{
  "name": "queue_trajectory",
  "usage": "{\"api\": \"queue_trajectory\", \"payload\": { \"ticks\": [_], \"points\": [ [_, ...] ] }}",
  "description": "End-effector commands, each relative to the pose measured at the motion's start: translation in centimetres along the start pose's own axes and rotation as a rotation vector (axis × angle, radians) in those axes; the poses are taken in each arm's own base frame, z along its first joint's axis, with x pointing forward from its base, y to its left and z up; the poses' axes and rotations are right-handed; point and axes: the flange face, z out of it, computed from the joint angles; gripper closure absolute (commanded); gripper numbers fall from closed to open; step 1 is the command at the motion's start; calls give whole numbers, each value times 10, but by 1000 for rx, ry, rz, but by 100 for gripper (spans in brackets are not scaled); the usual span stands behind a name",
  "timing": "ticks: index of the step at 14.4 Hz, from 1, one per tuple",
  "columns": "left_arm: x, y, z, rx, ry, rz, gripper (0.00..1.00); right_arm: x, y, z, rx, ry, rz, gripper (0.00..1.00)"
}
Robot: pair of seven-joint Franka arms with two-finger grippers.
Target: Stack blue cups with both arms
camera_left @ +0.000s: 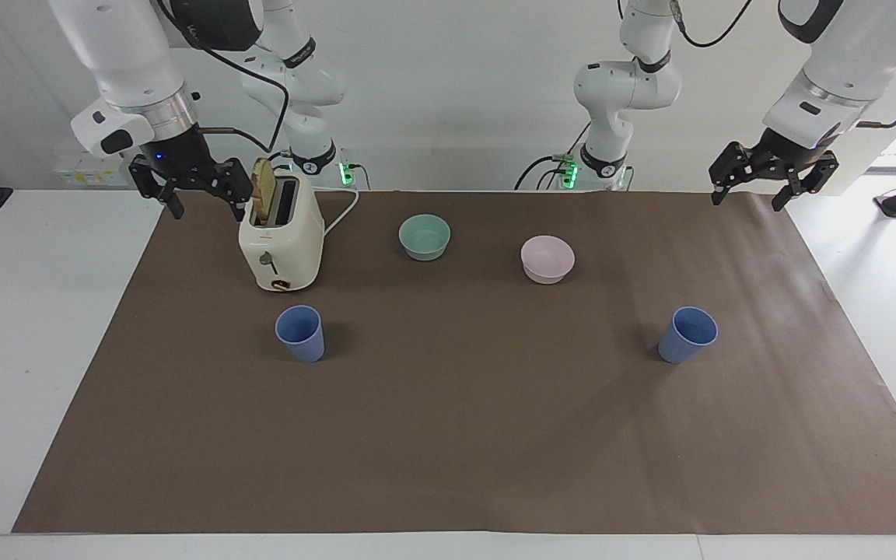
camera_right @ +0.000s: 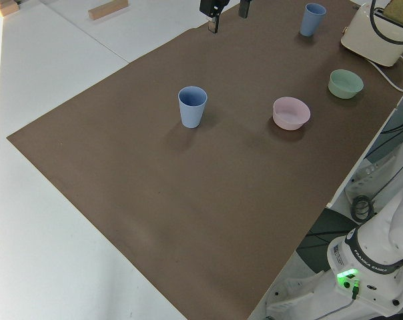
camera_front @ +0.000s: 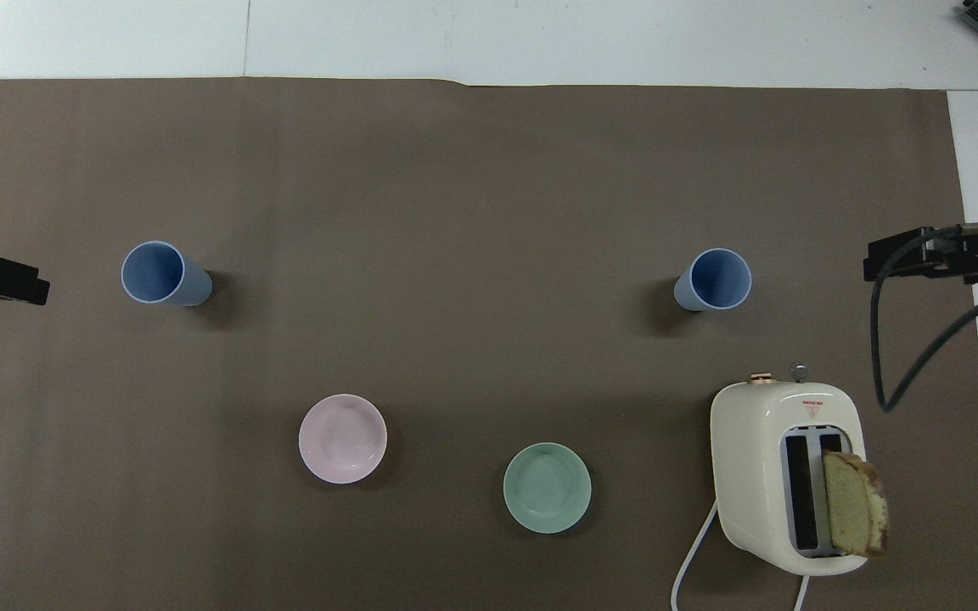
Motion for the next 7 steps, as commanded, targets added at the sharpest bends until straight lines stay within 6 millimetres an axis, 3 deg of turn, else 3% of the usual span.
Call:
{"api": "queue_trajectory", "payload": {
  "ticks": [1,7],
  "points": [
    [-4,-1,-5,11,-5,-8,0,-9,3,-1,13,-1,-15,0],
    [-2,5,-6,12,1,4,0,-8,4,-2,12,4,-19,0]
  ]
}}
